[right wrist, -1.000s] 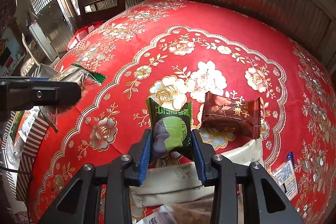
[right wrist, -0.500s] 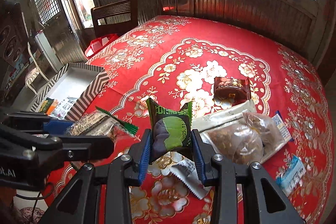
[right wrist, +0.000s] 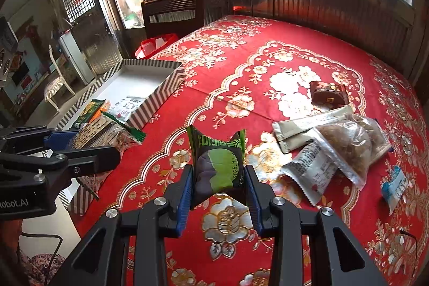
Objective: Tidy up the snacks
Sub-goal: 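Carry both packs over the tray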
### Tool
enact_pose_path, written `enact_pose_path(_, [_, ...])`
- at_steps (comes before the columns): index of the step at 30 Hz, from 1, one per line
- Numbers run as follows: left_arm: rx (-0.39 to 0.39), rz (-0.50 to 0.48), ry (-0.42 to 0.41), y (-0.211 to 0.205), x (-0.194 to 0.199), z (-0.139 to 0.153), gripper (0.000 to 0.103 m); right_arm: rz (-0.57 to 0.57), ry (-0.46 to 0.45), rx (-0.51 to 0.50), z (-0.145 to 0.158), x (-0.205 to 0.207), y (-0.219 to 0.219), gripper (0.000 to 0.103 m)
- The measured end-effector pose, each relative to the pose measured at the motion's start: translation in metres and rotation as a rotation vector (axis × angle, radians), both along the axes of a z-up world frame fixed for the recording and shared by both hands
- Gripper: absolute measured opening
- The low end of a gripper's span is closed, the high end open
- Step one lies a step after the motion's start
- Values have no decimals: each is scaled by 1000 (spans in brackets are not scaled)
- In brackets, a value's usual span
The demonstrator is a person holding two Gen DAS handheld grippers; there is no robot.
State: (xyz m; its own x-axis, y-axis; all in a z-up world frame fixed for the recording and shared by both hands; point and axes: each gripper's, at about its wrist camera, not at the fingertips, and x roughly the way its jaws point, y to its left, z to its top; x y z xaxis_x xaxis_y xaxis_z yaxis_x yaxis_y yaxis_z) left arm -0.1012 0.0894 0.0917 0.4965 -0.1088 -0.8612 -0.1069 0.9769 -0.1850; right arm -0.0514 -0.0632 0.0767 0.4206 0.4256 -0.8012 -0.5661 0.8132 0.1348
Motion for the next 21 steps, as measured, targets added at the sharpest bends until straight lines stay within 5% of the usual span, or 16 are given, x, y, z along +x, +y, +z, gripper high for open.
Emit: enact_pose_path(21, [94, 240, -1, 111, -5, -24, 48, 210, -4, -11, 7, -1, 120, 36])
